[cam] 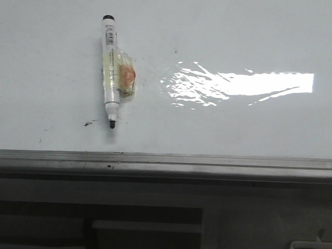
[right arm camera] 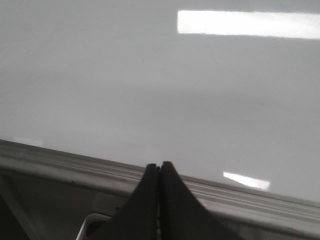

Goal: Write number 5 on whiteboard

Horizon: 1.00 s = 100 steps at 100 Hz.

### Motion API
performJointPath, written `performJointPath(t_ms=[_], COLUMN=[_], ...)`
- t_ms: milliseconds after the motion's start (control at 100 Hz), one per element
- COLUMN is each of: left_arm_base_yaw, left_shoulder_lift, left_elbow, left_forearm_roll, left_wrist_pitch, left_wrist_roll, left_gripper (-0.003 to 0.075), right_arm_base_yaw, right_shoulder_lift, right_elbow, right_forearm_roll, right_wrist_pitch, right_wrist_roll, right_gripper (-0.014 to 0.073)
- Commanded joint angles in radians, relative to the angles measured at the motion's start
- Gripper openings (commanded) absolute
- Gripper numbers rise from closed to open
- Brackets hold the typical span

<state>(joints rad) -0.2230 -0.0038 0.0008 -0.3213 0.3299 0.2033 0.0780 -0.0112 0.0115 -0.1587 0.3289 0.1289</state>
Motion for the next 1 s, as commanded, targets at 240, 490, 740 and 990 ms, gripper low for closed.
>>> performJointPath(t_ms=[240,490,740,990], left_arm_base_yaw=[0.005,0.005,0.005,0.005], left_shoulder_lift=[-0.027,-0.027,-0.027,-0.027], left_elbow=[0.025,0.025,0.025,0.025], left_forearm_roll=[-0.015,-0.014,0.002,-0.019], left_wrist_pitch=[-0.072,-0.072,-0.074,-0.116], left_wrist_roll=[-0.009,-0.009,-0.009,-0.009], left_gripper=[-0.002,-0.002,-0.002,-0.002], right_arm_base_yaw=[-0.003,-0.003,-0.003,-0.003], right_shoulder_lift=[-0.015,-0.015,-0.015,-0.015], right_elbow=[0.023,0.023,0.023,0.023], right_forearm_roll=[-0.016,-0.016,-0.016,-0.016], right_wrist_pitch=[-0.026,-0.026,-0.026,-0.094], right_wrist_roll=[-0.009,-0.009,-0.009,-0.009], right_gripper=[-0.0053,-0.0053,-0.0053,-0.0053])
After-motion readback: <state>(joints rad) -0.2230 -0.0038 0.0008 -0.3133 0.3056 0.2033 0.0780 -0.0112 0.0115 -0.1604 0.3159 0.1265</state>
